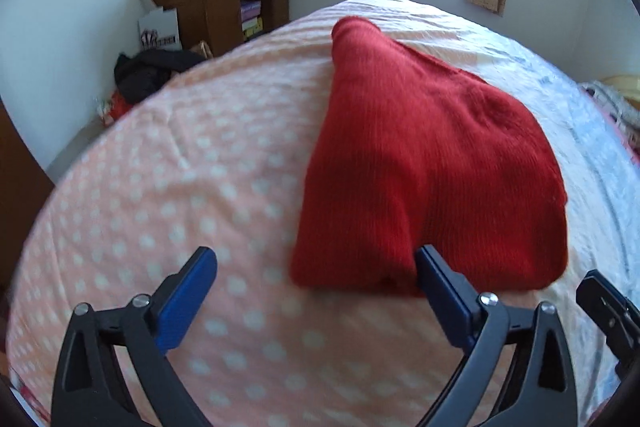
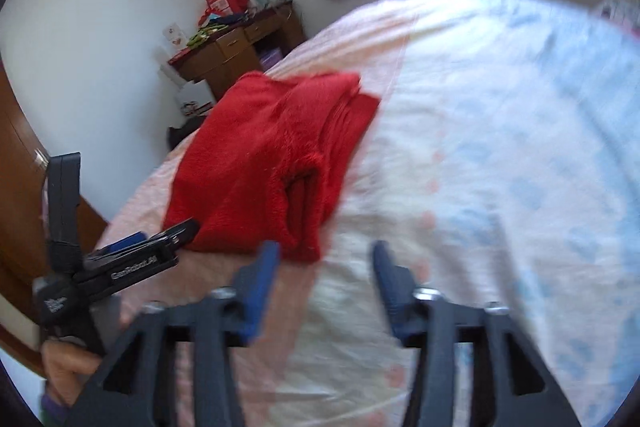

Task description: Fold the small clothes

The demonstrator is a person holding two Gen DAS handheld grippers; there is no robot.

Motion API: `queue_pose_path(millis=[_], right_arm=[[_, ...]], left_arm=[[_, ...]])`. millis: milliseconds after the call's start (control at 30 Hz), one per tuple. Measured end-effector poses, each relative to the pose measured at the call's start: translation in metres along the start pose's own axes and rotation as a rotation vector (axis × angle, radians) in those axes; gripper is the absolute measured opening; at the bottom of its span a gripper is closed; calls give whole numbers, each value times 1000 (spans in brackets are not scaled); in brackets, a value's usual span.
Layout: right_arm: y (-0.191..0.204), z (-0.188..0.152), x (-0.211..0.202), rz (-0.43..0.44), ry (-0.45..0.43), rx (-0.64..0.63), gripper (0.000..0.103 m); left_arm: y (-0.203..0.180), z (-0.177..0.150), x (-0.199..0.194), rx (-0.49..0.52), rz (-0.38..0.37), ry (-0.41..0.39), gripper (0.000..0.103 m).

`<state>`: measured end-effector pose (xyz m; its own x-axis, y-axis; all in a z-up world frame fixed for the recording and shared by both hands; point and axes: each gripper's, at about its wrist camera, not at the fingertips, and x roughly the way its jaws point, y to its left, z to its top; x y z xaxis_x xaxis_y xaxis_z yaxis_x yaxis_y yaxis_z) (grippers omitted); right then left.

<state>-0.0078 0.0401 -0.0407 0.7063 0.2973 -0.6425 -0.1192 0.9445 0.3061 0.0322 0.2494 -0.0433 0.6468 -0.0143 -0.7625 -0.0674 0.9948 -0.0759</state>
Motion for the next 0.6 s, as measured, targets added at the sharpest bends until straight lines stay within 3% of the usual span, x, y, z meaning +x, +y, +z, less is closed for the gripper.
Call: queue_pose_path(millis=[100,233,367,600], right_arm=[[6,-10,-7,-41,-13,-65,63],[12,-24,-1,-39,46,-74,64],[15,-42,0,-74,89,-89,64],[18,-63,-20,-79,124,-94,64]], left_arm=[[-3,-11,-5,-1,3,-2,101],[-29,-35,-11,173,139,10,101],[-29,-52,-23,148,94,57,103],[-28,-76,-45,141,115,106,103]])
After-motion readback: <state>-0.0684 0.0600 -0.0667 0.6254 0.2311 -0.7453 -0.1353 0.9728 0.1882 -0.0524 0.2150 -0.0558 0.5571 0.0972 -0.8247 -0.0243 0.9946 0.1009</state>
